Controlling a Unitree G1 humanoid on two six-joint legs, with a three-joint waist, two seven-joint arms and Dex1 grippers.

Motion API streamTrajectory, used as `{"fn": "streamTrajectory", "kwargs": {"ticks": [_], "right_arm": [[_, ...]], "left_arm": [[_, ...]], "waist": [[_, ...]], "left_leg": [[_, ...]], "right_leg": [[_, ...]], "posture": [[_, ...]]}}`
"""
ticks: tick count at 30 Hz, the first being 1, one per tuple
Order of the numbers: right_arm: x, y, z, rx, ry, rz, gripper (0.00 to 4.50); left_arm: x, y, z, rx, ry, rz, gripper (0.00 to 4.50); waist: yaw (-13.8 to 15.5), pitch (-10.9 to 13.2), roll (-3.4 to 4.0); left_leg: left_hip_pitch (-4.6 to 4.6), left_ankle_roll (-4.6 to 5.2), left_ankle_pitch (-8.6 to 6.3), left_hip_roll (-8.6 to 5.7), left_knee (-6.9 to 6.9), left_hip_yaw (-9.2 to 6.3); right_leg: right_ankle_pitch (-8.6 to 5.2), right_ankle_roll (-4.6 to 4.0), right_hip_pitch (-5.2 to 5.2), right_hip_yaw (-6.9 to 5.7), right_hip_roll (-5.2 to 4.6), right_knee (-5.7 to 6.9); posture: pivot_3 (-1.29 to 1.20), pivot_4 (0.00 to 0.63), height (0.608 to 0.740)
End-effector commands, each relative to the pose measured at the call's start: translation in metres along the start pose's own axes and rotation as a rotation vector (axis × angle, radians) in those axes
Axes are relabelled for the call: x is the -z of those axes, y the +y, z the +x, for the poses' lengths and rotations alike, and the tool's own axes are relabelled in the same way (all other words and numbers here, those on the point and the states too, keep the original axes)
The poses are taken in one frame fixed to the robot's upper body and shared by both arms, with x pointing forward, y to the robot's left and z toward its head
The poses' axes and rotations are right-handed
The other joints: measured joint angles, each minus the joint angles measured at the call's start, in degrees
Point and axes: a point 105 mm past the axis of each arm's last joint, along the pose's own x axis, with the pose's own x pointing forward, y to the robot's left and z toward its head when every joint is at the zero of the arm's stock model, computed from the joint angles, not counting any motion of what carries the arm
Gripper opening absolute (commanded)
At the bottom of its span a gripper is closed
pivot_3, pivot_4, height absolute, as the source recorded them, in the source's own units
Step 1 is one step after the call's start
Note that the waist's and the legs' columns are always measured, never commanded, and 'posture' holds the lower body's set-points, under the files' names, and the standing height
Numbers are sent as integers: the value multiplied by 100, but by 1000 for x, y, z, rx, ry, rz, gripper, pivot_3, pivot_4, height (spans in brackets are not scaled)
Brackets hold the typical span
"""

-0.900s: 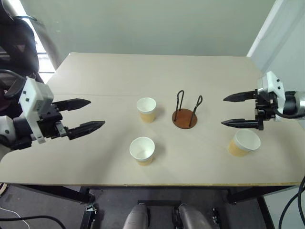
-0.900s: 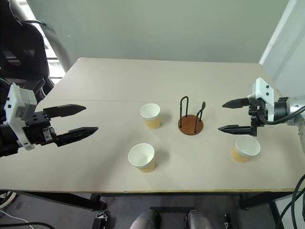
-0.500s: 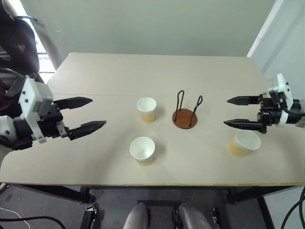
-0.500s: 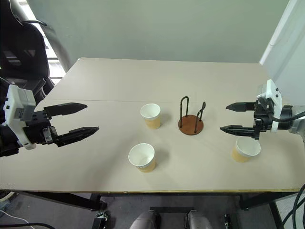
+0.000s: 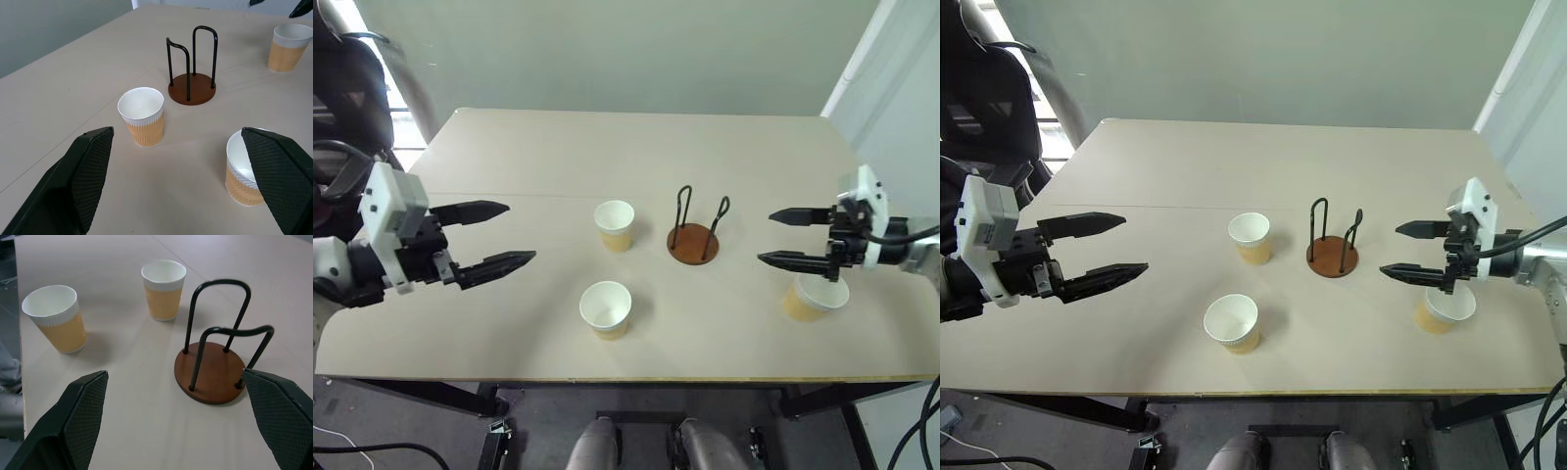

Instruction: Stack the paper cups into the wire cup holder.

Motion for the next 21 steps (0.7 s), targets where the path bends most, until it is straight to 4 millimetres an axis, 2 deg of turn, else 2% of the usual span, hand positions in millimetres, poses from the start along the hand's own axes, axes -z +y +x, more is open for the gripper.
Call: {"fn": "streamTrajectory", "kwargs": {"ticks": [1, 5, 9, 15, 21], "right_arm": [[6, 9, 13, -5, 26, -4, 4500], [14, 11, 36, 40, 43, 22, 4500], [26, 1, 59, 148, 89, 48, 4500], [19, -4, 81, 203, 54, 57, 4500], [11, -10, 91, 246, -7, 49, 4500]], "left_arm": [[-10, -3, 3, 6, -34, 41, 4472], [-14, -5, 5, 10, -52, 45, 4472], [-20, -16, 5, 58, -79, 50, 4472], [-16, -23, 0, 60, -83, 51, 4472], [-14, -29, 2, 47, -95, 43, 4472]], "waist": [[0, 0, -1], [-5, -1, -1], [-12, -2, -3], [-15, -2, -3], [1, -3, -5]], "left_leg": [[0, 0, 0, 0, 0, 0], [1, 0, 0, 0, 0, 0], [9, 0, 0, 0, 1, 0], [8, 0, -3, 1, -3, -1], [5, 0, -7, 0, -3, -2]], "right_leg": [[1, 4, 1, 0, 0, 0], [4, 9, 0, 0, 0, 0], [7, 13, 5, 1, 0, 2], [7, 14, 1, 1, 0, 2], [7, 13, 0, 0, -1, 0]], "posture": [[0, 150, 740], [0, 150, 740], [0, 150, 740], [0, 150, 740], [0, 150, 740]]}}
